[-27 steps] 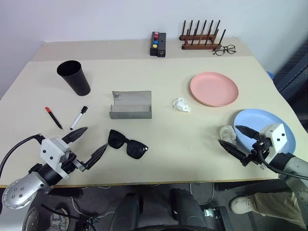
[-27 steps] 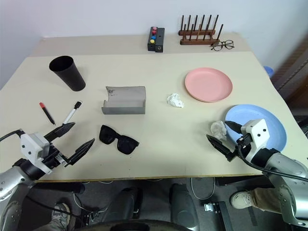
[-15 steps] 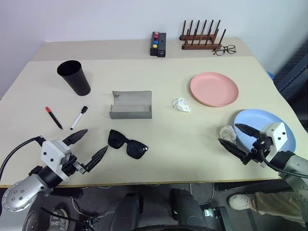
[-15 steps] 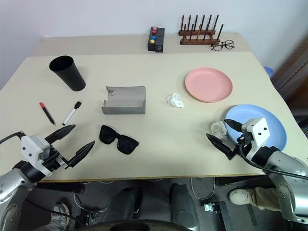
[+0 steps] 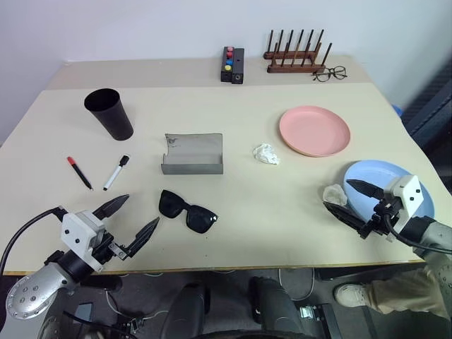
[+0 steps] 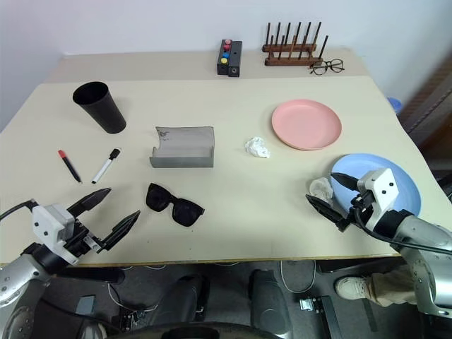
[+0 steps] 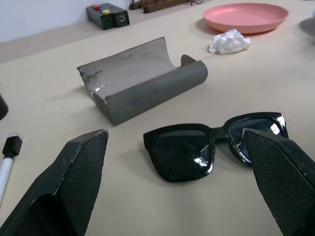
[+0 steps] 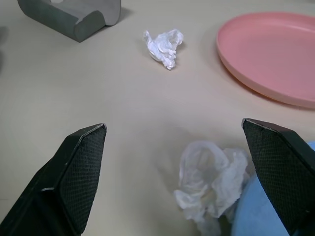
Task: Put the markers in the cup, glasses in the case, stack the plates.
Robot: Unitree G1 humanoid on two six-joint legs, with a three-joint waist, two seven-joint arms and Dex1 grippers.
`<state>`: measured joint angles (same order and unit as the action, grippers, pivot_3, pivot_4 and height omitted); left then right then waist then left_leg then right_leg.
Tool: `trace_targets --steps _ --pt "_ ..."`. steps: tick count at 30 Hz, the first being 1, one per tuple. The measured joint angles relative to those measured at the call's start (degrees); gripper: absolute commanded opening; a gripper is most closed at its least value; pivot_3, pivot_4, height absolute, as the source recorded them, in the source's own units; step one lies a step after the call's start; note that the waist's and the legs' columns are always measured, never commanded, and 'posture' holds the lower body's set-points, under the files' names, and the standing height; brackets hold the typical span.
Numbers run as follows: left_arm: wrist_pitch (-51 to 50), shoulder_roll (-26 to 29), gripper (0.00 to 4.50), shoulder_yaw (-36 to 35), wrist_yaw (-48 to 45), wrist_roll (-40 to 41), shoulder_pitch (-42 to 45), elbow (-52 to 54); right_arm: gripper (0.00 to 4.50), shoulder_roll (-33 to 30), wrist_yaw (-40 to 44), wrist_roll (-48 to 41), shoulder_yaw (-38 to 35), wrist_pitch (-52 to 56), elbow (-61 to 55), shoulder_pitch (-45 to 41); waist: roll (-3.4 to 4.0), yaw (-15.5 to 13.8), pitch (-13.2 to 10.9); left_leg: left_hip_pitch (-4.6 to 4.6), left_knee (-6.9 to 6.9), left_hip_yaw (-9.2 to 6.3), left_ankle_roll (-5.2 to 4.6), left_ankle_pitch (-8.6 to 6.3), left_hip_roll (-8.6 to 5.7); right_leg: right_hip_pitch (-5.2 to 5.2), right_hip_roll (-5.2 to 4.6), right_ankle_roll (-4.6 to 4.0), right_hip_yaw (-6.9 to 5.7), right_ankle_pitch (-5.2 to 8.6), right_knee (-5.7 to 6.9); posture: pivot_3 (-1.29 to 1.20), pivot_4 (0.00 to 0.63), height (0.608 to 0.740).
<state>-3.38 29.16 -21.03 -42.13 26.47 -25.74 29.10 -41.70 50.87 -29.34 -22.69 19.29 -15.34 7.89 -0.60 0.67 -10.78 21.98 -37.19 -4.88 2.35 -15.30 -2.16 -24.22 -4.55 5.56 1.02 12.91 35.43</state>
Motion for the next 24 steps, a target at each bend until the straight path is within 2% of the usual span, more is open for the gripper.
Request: trace_targets --steps 8,13,21,24 --pt "2.82 -0.46 4.48 -0.57 -0.39 -0.58 0.47 -5.21 4.5 0.13 2.33 1.31 5.6 -2.32 0.44 -5.82 0.0 -0.04 0.0 -0.02 -0.01 0.01 0.0 0.0 0.0 0.0 0.0 0.0 0.0 0.0 0.03 0.0 0.15 0.74" --pt "0.87 0.23 4.48 -1.02 1.72 -0.28 3.02 -6.05 4.5 -0.35 10.08 1.17 13.79 -4.06 0.5 -14.37 0.0 0.02 -0.01 -0.04 -0.01 -0.01 0.0 0.0 0.0 0.0 0.0 0.0 -0.01 -0.01 0.04 0.0 0.15 0.74" --pt "-16.09 4.43 4.48 -9.26 15.29 3.82 9.71 -0.8 4.5 -0.17 19.89 1.69 22.61 -4.59 8.48 -27.31 -0.13 0.05 -0.07 -0.05 -0.05 -0.05 0.0 0.0 -0.01 0.03 0.0 0.05 -0.02 -0.09 0.06 0.0 0.15 0.74" --pt "-22.64 4.78 4.48 -10.24 20.93 4.14 11.98 1.85 4.5 0.68 21.8 2.31 24.48 -5.55 11.73 -30.76 -0.13 0.09 -0.07 -0.08 0.03 -0.05 0.0 0.0 -0.02 0.03 -0.01 -0.09 -0.02 -0.23 0.07 0.0 0.15 0.74"
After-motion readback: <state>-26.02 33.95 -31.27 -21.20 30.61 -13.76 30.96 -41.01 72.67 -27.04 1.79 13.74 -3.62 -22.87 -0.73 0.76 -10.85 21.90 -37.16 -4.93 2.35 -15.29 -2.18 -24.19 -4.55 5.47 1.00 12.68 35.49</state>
